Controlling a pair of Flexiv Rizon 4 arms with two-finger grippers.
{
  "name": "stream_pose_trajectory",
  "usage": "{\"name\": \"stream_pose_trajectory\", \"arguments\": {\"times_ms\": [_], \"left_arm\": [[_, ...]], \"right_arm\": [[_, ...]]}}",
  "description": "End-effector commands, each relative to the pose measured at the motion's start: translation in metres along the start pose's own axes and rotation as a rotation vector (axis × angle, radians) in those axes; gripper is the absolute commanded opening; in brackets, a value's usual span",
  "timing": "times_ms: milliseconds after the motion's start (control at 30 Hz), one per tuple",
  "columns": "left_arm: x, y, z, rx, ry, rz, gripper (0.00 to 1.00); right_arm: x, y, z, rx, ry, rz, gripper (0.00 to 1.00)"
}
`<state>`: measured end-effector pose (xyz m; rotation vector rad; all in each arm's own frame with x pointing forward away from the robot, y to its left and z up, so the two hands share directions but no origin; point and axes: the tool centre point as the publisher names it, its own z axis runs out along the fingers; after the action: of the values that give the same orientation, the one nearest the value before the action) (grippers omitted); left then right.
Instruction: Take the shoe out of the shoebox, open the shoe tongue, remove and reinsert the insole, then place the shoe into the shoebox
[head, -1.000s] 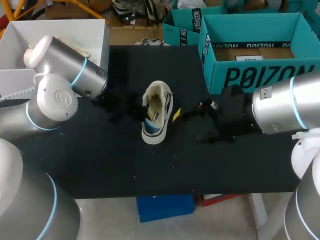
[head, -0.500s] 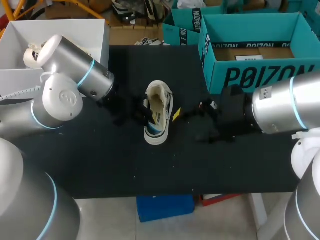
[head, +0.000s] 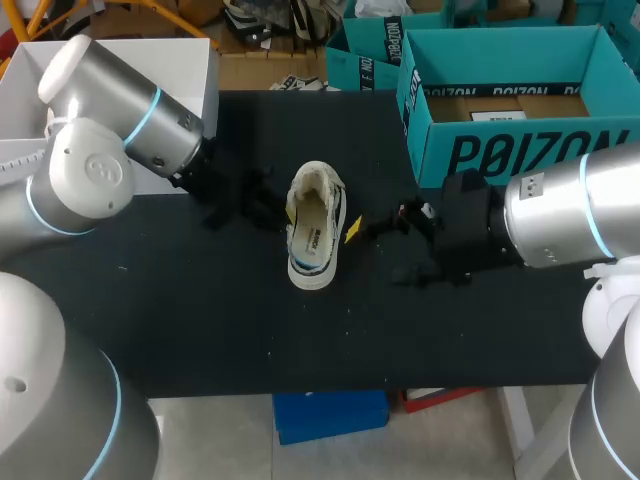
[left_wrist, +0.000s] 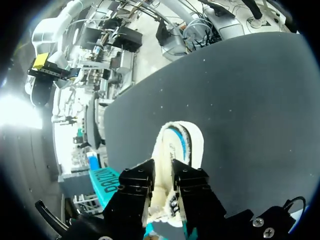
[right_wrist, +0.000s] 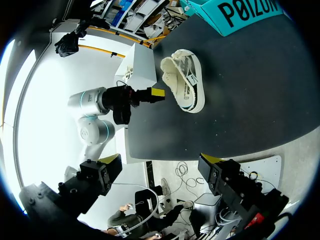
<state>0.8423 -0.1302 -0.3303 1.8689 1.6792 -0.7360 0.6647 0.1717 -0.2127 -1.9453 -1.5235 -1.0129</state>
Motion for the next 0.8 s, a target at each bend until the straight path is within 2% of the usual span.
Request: {"name": "stream_pose_trajectory", "arguments": {"times_ms": [33, 367, 800], "left_arm": [[0.000, -0.005, 0.008, 0.002, 0.064, 0.005, 0.00], [0.016, -0.007, 0.029, 0.016, 0.144, 0.006, 0.00], [0.017, -0.009, 0.060, 0.048, 0.199, 0.028, 0.00]], "right_arm": [[0.001, 0.000, 0.000, 0.001, -0.001, 0.000, 1.00], [0.001, 0.000, 0.000, 0.001, -0.001, 0.000, 1.00], [0.001, 0.000, 0.000, 0.001, -0.001, 0.000, 1.00]]}}
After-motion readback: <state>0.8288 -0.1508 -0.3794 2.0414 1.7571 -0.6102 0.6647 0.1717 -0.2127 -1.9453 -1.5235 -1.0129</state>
